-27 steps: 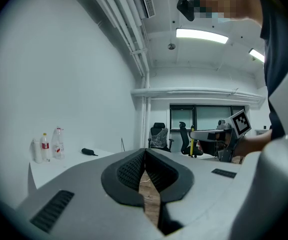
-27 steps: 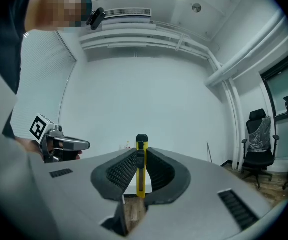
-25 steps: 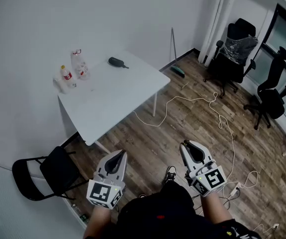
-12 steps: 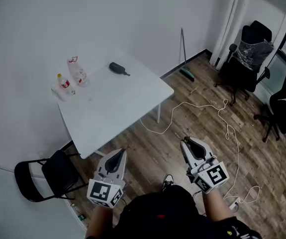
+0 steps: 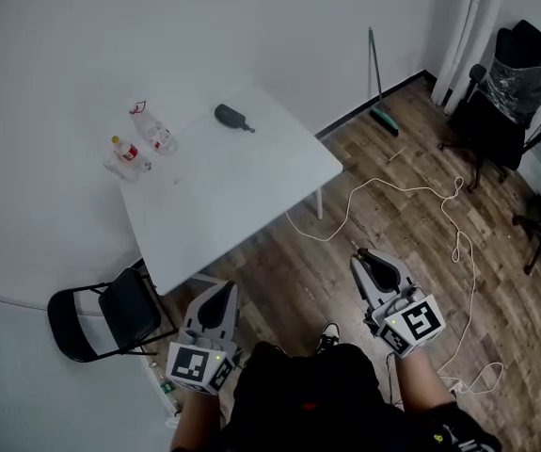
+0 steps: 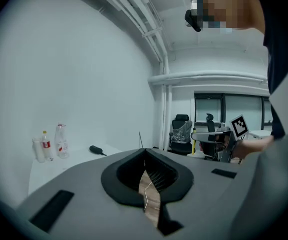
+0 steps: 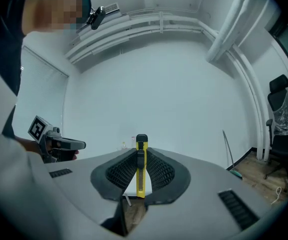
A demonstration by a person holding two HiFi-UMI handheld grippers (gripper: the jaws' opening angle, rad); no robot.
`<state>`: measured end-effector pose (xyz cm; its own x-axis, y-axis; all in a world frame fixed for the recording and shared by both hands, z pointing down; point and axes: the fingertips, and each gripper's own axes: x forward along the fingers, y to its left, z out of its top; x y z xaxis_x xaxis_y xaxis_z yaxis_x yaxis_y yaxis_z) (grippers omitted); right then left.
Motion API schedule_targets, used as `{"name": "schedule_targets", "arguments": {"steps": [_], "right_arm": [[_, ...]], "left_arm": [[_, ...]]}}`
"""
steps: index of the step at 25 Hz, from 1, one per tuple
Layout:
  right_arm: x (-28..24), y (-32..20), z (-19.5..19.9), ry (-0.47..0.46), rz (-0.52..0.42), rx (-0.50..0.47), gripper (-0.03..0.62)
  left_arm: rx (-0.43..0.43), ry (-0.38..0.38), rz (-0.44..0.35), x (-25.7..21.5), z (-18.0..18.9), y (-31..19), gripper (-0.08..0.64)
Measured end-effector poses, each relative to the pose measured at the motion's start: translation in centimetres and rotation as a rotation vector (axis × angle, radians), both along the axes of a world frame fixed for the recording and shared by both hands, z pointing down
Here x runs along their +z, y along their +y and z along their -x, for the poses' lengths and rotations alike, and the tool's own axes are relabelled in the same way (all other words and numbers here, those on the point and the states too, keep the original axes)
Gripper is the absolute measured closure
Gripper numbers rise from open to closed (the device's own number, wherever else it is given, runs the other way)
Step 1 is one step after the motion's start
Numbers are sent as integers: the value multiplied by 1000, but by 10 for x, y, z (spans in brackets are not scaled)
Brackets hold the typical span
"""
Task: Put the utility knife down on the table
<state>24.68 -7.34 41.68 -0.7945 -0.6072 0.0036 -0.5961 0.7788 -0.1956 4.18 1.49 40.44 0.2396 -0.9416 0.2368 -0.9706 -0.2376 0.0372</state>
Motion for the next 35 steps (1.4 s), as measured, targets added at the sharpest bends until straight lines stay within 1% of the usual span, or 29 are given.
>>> {"name": "schedule_targets", "arguments": {"steps": [3, 7, 10, 14, 16, 18, 23, 27, 30, 35], "right_arm": [[7, -12, 3, -16, 23, -20, 525], [14, -29, 12, 8, 32, -46, 525], [15, -44, 18, 27, 36, -47, 526], [9, -63, 31, 69, 18, -49, 526], [5, -76, 45, 90, -9, -60, 526], [6, -92, 59, 129, -11, -59, 526], [6, -133, 110, 156, -10, -64, 526], [5, -164, 166, 166, -14, -85, 526], [8, -181, 212, 175, -8, -105, 526], [24, -203, 265, 204, 31, -147, 526]], "left_arm": [[-22, -4, -2, -3, 0, -15, 537], [-22, 6, -11, -2, 2, -40, 537], [-22, 34, -16, 4, 8, -59, 537], [-24, 86, -31, 14, 25, -91, 537], [-20, 93, -46, 13, 36, -109, 537], [-12, 95, -60, 12, 50, -126, 537], [-23, 103, -49, 18, 103, -155, 537], [-44, 112, -37, 21, 154, -176, 537], [-44, 121, -31, 28, 190, -186, 537], [-85, 136, -13, 41, 231, -193, 537]]}}
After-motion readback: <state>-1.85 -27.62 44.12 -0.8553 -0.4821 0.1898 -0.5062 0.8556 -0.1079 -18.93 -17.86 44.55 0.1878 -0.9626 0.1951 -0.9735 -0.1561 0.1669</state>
